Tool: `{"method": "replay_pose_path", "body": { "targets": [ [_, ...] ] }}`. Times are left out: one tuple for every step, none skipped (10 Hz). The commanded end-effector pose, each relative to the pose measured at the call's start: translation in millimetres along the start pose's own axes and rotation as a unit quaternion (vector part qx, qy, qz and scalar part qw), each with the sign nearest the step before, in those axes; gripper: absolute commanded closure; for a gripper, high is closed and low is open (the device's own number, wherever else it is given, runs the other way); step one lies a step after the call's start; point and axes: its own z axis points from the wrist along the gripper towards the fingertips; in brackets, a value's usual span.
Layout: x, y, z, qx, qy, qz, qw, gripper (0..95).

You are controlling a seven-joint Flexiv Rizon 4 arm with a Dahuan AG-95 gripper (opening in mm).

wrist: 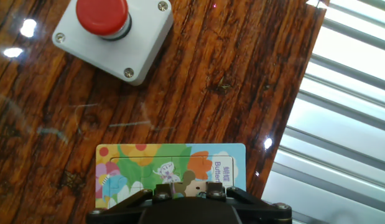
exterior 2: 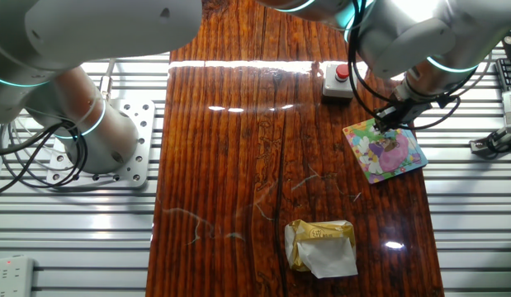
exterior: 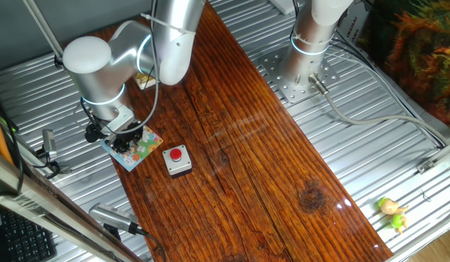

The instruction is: Assemble one piece of a puzzle

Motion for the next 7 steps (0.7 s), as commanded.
{"method": "replay_pose_path", "body": {
  "targets": [
    [0.7, 0.0, 0.3, 0.0, 0.001, -0.001, 1.0, 95.0],
    [0.8, -0.1, 0.4, 0.001, 0.0, 0.0, 1.0, 95.0],
    [0.9, -0.1, 0.3, 0.0, -0.001, 0.002, 1.0, 95.0],
    [0.9, -0.1, 0.3, 0.0, -0.001, 0.004, 1.0, 95.0],
    [0.9, -0.1, 0.4, -0.001, -0.002, 0.005, 1.0, 95.0],
    [1.0, 0.3, 0.0, -0.002, -0.003, 0.003, 1.0, 95.0],
    [1.2, 0.8, -0.4, -0.003, -0.004, 0.003, 1.0, 95.0]
  ]
}}
